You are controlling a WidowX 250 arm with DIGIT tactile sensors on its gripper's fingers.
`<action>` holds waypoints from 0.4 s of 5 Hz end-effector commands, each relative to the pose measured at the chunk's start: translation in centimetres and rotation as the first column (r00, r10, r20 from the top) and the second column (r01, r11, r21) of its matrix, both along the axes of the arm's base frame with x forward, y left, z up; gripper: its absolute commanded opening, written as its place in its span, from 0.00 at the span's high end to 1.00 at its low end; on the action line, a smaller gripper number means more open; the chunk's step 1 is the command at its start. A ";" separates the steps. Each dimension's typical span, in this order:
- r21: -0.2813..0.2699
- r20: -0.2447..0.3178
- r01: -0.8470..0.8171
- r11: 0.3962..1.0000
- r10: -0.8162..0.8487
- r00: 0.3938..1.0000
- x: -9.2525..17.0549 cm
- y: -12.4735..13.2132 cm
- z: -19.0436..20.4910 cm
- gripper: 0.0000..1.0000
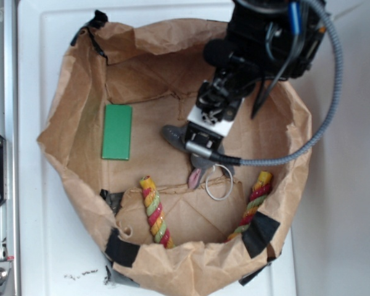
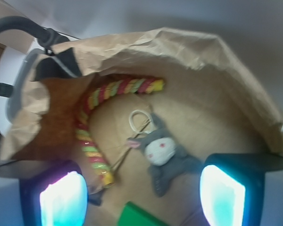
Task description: Grab the gray animal.
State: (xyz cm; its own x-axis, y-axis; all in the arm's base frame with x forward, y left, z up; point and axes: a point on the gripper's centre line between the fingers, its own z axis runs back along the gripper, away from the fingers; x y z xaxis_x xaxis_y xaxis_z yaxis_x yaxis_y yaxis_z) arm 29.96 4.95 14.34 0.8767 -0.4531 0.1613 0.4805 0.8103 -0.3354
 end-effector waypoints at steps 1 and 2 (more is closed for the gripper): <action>0.087 0.122 0.120 0.989 -0.130 0.984 -2.0 -0.7 -3.4 0.00; 0.126 0.136 0.131 0.983 -0.147 0.980 -2.3 -1.1 -5.7 0.00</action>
State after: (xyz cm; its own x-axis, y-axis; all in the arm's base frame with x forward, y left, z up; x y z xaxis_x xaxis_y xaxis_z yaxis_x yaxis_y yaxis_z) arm 27.31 3.98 7.46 0.7924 -0.5817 0.1837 0.6100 0.7606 -0.2225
